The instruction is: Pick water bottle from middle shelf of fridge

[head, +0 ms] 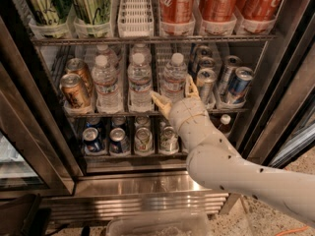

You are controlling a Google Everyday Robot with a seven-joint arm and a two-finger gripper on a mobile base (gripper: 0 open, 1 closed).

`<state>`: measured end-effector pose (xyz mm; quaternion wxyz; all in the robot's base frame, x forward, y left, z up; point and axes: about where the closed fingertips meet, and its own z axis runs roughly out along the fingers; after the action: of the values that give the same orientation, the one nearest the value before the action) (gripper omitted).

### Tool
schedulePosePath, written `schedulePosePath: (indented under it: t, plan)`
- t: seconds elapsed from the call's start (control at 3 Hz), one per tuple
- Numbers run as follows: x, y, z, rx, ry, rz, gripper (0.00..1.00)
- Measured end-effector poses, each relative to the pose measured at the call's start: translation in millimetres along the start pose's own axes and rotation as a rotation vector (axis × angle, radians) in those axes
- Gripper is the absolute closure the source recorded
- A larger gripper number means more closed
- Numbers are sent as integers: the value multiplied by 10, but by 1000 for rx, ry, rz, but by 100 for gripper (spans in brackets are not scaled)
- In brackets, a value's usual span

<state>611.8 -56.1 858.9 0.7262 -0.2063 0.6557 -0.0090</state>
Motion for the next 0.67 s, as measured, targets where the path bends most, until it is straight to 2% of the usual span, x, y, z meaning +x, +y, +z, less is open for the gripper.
schedulePosePath:
  t: [0.67]
  plan:
    - [140,-117,92,41,21,-8,27]
